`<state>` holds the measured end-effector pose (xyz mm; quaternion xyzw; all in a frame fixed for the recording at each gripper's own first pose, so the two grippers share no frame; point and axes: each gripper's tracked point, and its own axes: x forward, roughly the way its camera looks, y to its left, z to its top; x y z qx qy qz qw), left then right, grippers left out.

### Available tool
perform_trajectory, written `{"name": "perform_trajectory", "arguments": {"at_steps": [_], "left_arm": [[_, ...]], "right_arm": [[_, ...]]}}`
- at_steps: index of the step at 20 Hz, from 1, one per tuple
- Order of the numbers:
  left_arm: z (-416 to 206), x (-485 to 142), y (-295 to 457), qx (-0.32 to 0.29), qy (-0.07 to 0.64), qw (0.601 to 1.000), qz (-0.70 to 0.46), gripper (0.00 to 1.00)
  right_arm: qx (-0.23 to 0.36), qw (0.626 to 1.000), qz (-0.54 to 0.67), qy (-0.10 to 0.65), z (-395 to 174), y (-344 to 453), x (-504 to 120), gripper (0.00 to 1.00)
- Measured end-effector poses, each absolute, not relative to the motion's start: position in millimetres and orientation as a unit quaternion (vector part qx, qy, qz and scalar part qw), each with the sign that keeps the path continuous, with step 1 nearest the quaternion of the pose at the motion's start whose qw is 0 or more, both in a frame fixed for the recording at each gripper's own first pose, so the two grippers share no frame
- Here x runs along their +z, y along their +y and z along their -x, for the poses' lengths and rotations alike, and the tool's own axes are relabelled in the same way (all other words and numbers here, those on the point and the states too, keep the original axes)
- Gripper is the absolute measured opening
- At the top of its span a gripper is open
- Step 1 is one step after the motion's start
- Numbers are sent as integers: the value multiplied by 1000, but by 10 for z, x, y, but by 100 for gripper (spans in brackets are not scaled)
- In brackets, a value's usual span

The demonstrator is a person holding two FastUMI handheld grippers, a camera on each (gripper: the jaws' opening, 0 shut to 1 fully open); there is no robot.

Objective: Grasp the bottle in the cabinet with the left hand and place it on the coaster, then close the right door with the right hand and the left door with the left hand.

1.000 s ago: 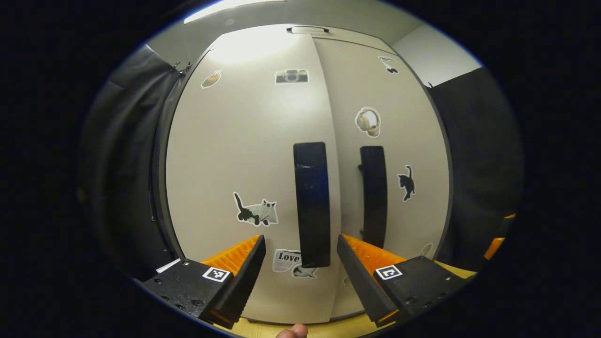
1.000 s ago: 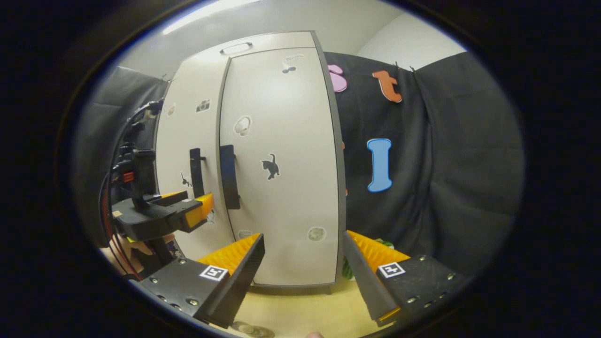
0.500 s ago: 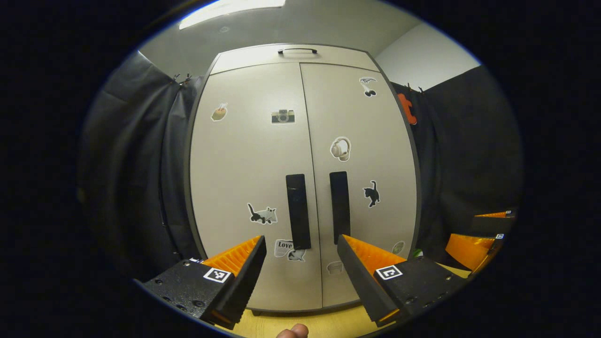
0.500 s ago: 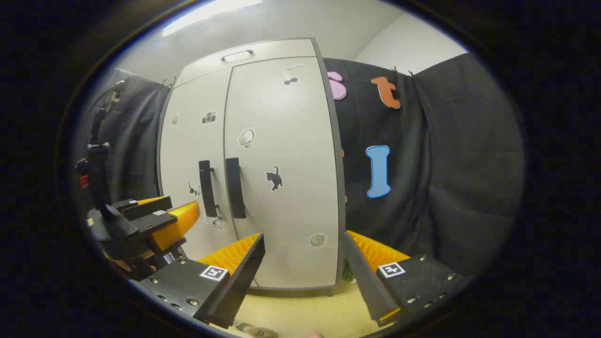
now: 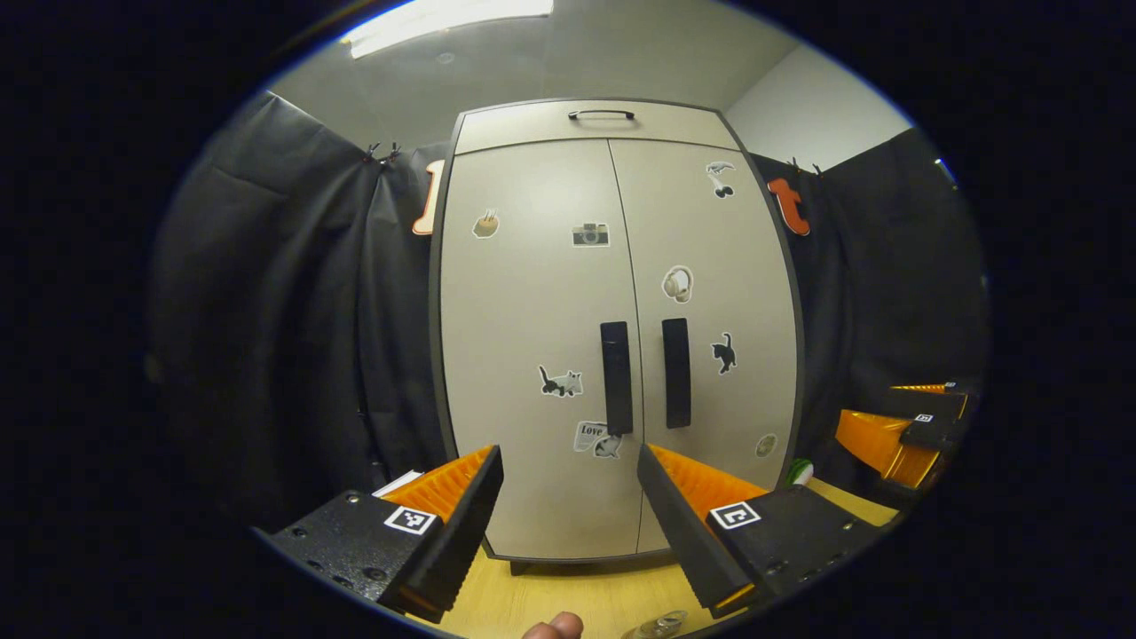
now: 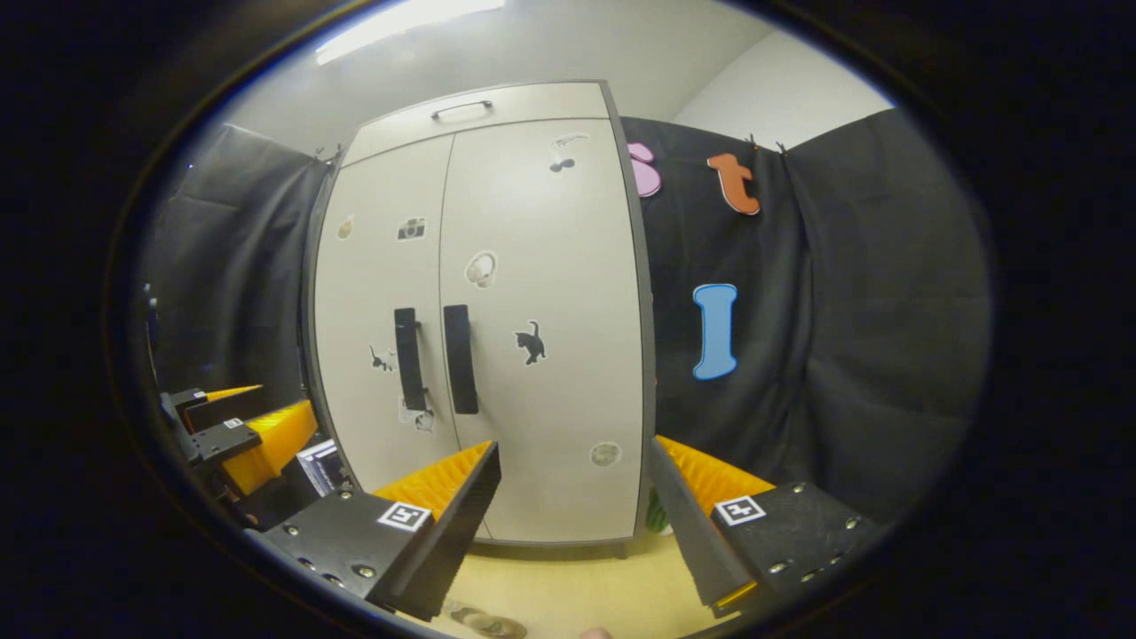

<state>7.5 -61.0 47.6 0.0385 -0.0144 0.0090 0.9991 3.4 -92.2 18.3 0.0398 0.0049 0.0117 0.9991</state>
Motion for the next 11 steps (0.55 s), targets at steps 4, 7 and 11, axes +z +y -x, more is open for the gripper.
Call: {"name": "perform_trajectory", "arguments": {"at_steps": [4,7,11], "left_arm": [[-13,406,-500,20,-3,999,-30,96],[5,369,-465,19,1,1000,-25,96],[8,311,-437,17,7,1000,-13,96]], "right_arm": [[22,999,-41,4,5,-835,194,100],[21,999,-39,4,23,-827,202,100],[23,999,-37,3,-40,-797,208,100]]}}
